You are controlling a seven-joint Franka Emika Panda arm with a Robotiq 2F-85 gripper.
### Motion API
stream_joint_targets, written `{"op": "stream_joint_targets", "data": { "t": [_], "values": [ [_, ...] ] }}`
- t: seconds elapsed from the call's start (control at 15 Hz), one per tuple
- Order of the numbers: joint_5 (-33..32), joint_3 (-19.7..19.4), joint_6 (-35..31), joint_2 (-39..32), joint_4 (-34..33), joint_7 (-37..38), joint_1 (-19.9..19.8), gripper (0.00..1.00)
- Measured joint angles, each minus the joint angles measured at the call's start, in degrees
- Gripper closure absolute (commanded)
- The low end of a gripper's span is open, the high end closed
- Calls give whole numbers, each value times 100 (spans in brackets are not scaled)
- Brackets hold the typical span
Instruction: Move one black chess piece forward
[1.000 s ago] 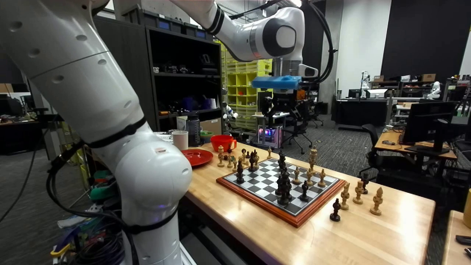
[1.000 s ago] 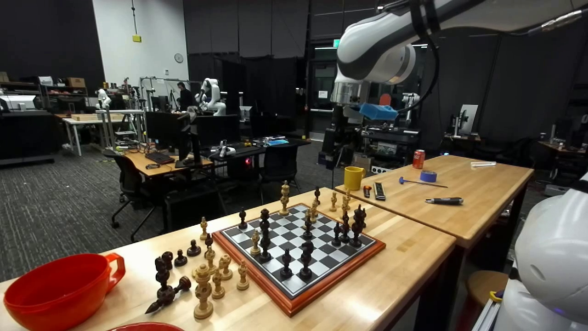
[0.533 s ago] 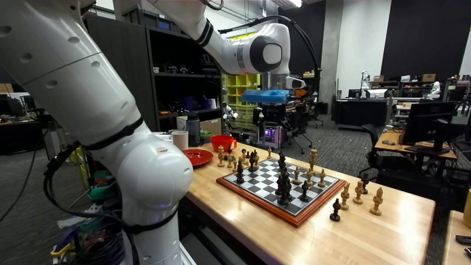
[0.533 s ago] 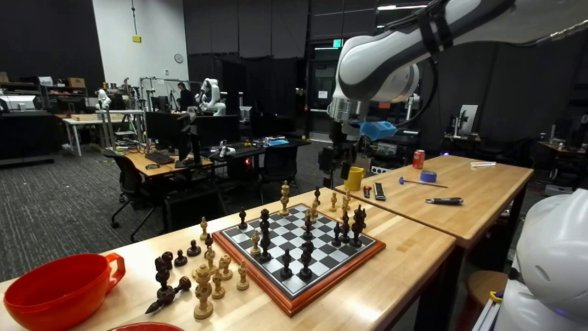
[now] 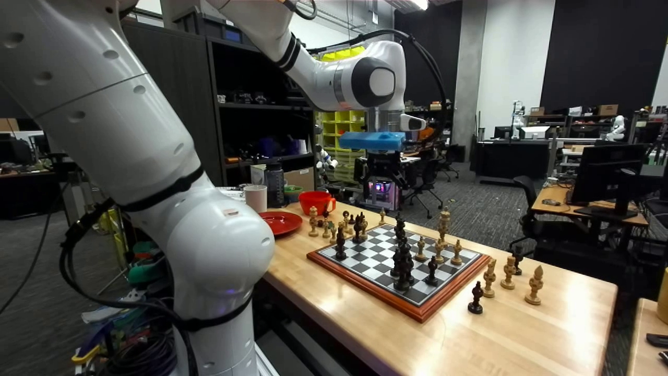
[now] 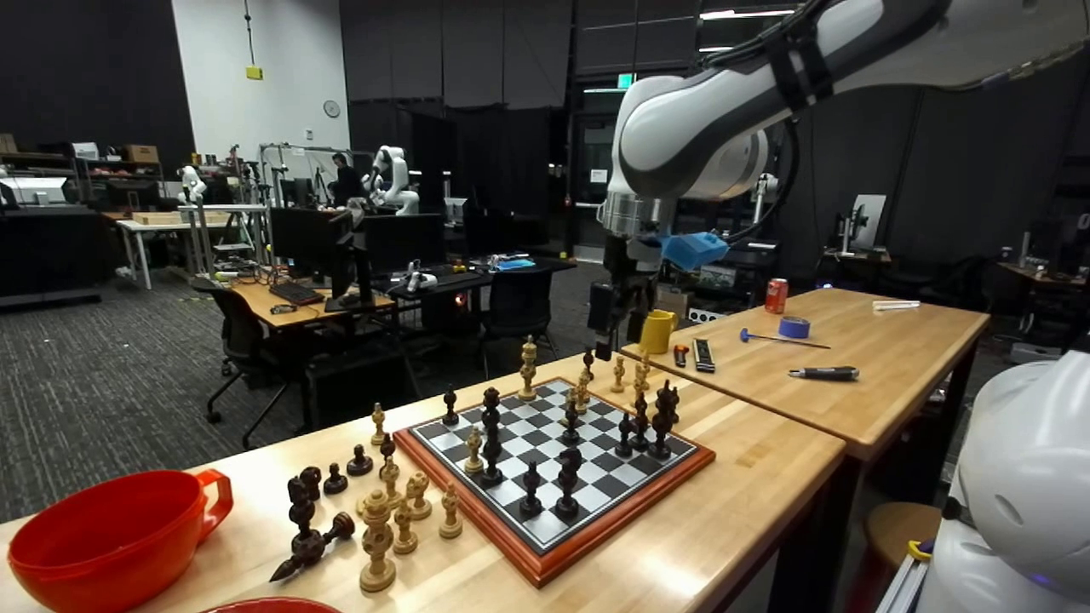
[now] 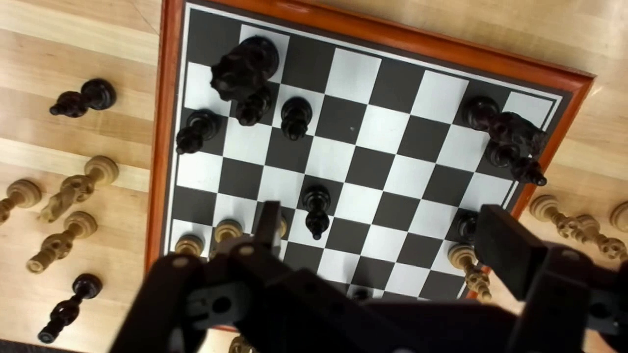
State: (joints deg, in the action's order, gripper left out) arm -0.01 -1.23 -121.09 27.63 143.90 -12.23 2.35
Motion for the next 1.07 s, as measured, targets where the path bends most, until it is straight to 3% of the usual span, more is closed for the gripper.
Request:
{"op": "stream_joint_targets", "data": {
  "t": [0.4,1.07],
  "values": [
    [0,264,-361,-521,18,145,86,0],
    [12,213,-884,-1615,-262,250,55,0]
  ]
}}
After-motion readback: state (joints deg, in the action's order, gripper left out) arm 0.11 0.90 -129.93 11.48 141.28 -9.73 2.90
